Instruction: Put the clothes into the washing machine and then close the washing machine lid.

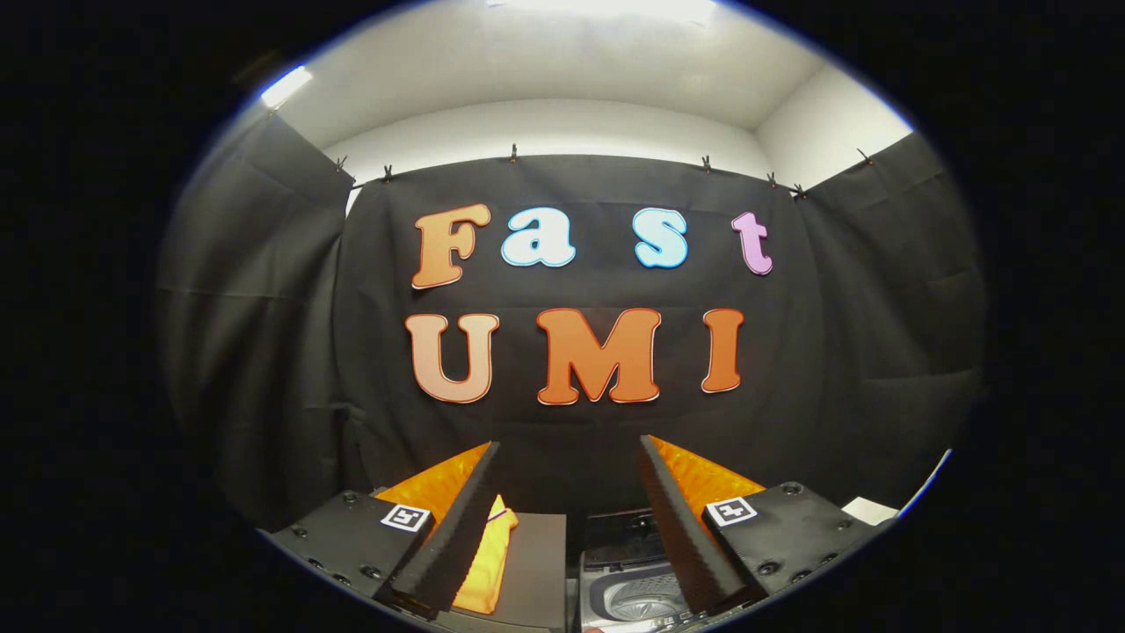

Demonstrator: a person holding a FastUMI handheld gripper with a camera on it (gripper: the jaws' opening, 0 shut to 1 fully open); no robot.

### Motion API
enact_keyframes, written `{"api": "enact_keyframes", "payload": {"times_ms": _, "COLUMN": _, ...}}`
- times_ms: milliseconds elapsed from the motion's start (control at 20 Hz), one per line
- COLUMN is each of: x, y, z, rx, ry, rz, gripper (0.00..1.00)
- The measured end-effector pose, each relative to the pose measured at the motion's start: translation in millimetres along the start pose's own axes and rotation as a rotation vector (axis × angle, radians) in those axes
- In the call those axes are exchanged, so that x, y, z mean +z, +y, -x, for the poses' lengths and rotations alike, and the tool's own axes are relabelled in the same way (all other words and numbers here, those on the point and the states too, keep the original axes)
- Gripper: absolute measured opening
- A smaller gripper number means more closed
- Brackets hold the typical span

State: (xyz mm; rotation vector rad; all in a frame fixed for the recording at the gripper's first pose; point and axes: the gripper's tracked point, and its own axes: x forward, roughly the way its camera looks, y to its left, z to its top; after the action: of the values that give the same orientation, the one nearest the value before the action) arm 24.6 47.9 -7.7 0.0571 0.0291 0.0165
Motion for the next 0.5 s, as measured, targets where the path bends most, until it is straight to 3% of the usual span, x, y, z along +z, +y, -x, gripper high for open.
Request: {"api": "enact_keyframes", "payload": {"times_ms": 500, "x": -63.4, "y": 144.2, "z": -73.2, "rx": 0.134, "ry": 0.140, "rz": 0.025, "gripper": 0.98}}
